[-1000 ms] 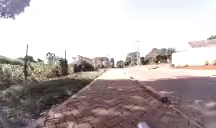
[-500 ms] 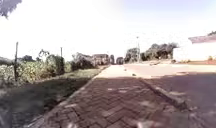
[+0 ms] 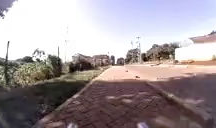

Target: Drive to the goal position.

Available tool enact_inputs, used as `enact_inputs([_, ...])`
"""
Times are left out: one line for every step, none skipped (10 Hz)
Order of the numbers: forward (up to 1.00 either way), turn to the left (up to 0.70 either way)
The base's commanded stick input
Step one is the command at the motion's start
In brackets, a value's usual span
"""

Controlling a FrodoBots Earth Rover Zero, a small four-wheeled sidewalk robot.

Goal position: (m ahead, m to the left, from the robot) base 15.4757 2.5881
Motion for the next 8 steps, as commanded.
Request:
enact_inputs([1.0, 0.0])
enact_inputs([1.0, 0.0])
enact_inputs([1.0, 0.0])
enact_inputs([1.0, 0.0])
enact_inputs([1.0, 0.0])
enact_inputs([1.0, 0.0])
enact_inputs([1.0, 0.0])
enact_inputs([1.0, 0.0])
